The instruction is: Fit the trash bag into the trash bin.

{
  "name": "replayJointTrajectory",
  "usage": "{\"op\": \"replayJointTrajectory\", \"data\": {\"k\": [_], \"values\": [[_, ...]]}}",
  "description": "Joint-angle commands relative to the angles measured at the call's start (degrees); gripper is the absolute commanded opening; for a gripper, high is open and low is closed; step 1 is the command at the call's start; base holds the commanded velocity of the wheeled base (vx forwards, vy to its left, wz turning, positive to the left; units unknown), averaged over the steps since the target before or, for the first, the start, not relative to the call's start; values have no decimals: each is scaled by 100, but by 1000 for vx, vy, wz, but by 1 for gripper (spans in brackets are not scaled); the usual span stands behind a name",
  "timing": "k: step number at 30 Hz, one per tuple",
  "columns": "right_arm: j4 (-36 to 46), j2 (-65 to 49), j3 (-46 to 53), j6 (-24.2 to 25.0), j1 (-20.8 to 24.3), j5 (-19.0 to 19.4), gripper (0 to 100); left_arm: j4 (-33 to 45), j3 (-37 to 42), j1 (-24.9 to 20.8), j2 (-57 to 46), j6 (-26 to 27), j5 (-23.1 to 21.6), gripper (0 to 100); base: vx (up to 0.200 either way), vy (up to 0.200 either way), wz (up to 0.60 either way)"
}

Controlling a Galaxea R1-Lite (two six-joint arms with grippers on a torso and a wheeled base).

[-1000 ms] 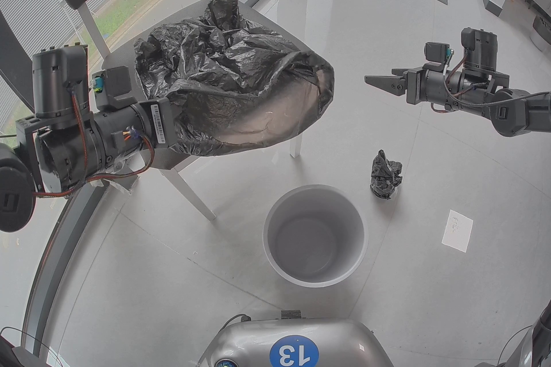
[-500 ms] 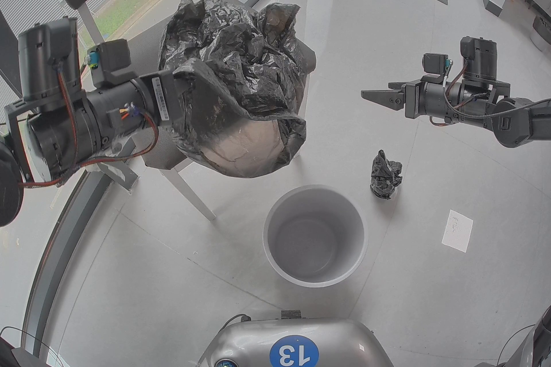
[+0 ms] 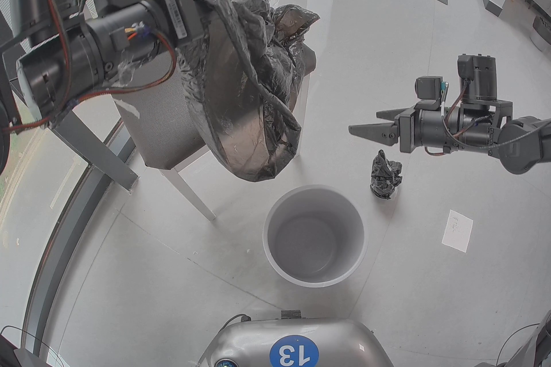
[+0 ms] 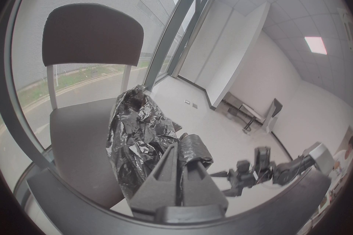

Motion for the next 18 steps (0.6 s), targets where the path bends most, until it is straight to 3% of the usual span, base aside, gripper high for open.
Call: {"op": "replayJointTrajectory", "data": {"k": [1,18], "values": [[-8,-338,485,-19,310,-3,100,-3,-368,-227,111,-197,8,0,0,0,0],[-16,-48,582,-19,855,-38,100,-21,98,-632,-548,-909,-45,0,0,0,0]]}}
